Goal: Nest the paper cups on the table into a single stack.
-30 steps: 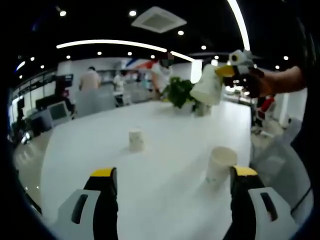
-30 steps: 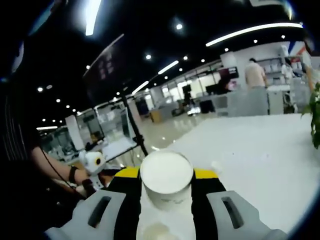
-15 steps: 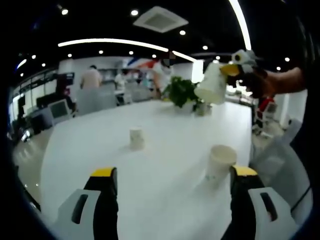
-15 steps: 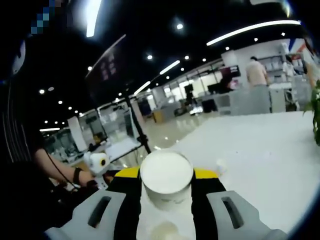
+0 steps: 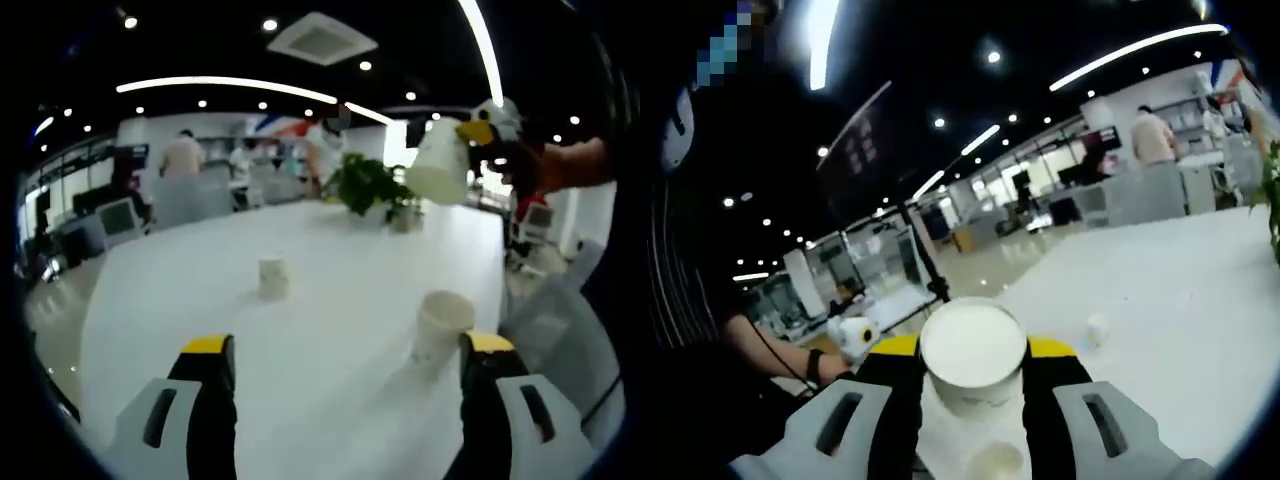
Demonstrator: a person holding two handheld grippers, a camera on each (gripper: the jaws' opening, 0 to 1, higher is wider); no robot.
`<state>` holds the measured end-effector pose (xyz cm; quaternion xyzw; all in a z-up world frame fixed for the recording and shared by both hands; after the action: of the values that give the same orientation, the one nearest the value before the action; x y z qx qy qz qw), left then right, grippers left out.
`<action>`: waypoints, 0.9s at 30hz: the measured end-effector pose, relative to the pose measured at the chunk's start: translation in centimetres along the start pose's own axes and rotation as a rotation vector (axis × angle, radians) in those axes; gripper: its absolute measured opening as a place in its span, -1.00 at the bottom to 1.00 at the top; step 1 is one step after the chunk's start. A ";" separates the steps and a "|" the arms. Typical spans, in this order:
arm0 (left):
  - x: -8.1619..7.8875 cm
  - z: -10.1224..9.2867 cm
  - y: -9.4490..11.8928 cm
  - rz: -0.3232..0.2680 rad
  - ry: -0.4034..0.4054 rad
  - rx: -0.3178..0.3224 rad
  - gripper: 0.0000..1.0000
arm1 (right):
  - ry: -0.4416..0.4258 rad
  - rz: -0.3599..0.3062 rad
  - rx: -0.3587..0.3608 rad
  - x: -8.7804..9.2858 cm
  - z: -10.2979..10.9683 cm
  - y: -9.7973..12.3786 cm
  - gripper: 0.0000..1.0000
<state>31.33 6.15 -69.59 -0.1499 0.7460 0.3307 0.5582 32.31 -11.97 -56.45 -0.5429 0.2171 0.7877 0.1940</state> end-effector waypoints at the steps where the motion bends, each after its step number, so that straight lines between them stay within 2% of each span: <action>1: 0.0 -0.1 -0.1 -0.001 0.003 0.001 0.83 | -0.001 -0.002 -0.003 0.1 0.1 0.1 -0.30; 6: 0.1 -0.8 -0.4 -0.001 0.009 0.024 0.81 | -0.005 0.009 0.003 0.6 0.0 0.2 -0.30; 7: -0.1 -1.2 -0.3 -0.019 0.008 0.040 0.78 | -0.008 0.008 0.002 0.6 0.0 0.3 -0.30; 9: -0.3 -1.4 -0.3 -0.030 0.069 0.055 0.80 | -0.009 0.011 0.003 0.7 0.0 0.3 -0.30; 11: -0.7 -1.6 -0.3 -0.042 0.065 0.066 0.80 | -0.006 0.015 0.000 0.7 0.0 0.4 -0.30; 13: -1.0 -2.3 -0.4 -0.045 0.107 0.096 0.81 | -0.001 0.020 -0.001 0.8 0.0 0.4 -0.30; 15: -1.2 -2.6 -0.5 -0.033 0.097 0.111 0.80 | -0.003 0.021 -0.001 0.9 0.0 0.5 -0.30; 17: -1.8 -3.1 -0.7 -0.055 0.129 0.133 0.87 | -0.007 0.022 0.000 1.0 0.0 0.5 -0.30; 20: -2.2 -3.8 -1.0 -0.052 0.139 0.161 0.87 | -0.014 0.022 -0.001 1.2 0.0 0.4 -0.30; 23: -3.3 -4.6 -0.9 -0.097 0.151 0.176 0.85 | -0.011 0.025 -0.002 1.2 0.1 0.4 -0.30; 27: -3.8 -5.6 -1.0 -0.127 0.205 0.200 0.84 | -0.009 0.022 0.000 1.1 0.0 0.4 -0.30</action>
<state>29.01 1.18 -65.51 -0.1736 0.8171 0.2019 0.5112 31.69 -12.20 -57.42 -0.5371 0.2221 0.7922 0.1861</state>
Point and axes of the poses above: the point that each gripper's makers call its tool centre point, and the gripper's own axes: y roughly backward along the fingers, z roughly to its left, x roughly out of its underside, the point moved 1 cm from there along y, roughly backward along the fingers, and after that the axes turned 5 degrees about y, right-handed, at the moved point
